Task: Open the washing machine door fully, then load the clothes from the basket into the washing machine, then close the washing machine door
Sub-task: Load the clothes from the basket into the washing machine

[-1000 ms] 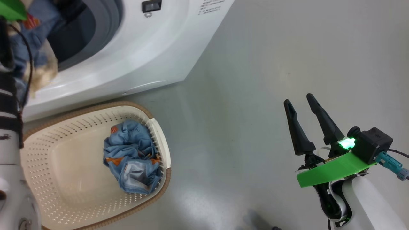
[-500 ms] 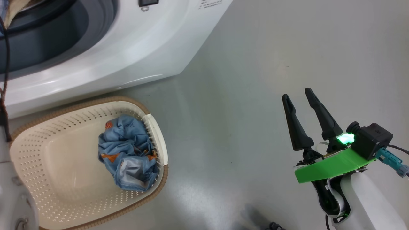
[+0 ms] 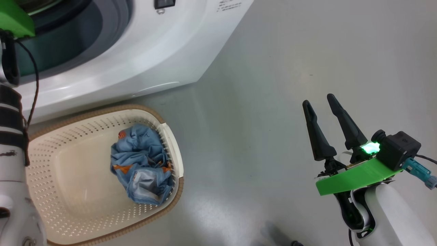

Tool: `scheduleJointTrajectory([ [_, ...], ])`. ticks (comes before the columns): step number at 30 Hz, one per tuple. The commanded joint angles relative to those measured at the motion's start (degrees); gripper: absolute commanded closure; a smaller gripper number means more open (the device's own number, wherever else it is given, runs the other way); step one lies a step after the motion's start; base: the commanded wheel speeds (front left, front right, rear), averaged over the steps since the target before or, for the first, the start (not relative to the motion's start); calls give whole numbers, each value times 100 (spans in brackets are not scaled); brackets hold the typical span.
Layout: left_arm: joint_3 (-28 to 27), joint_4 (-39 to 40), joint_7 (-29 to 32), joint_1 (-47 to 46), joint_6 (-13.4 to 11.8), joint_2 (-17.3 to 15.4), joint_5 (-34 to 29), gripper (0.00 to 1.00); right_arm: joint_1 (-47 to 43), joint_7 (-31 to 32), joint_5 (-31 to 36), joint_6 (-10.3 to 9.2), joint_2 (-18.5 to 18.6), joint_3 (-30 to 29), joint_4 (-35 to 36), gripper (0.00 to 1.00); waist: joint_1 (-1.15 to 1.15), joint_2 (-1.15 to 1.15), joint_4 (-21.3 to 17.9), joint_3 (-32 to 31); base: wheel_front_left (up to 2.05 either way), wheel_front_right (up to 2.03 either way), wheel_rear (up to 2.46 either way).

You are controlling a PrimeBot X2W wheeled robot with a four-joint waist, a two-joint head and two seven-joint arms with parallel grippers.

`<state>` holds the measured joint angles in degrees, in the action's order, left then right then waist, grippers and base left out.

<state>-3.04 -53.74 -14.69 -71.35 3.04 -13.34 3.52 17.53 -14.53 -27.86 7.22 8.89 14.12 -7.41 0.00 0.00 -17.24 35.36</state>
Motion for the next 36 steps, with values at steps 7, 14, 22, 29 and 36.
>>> scheduleJointTrajectory([
  [7, -94, 135, -30, 283, 41, -102, 86, 0, -29, -47, -1, 26, 142, 4, 99, 0, 0, 0, 123, -167, 0, 0, 0],
  [14, -231, 577, -30, 772, 108, 55, 201, 0, -73, -47, 22, 26, 226, -58, 97, 0, 0, 0, 255, -398, 0, 0, 0],
  [22, -369, 1126, -30, 1520, 167, 276, 226, 0, -184, -47, 37, 26, 352, -121, 64, 0, 0, 0, 411, -730, 0, 0, 0],
  [29, -425, 1495, -30, 2050, 248, 456, 218, 0, -306, -47, 46, 26, 430, -157, 39, 0, 0, 0, 526, -981, 0, 0, 0],
  [36, -501, 1977, -30, 2764, 322, 655, 213, 0, -535, -47, 55, 26, 516, -214, 1, 0, 0, 0, 684, -1356, 0, 0, 0],
])
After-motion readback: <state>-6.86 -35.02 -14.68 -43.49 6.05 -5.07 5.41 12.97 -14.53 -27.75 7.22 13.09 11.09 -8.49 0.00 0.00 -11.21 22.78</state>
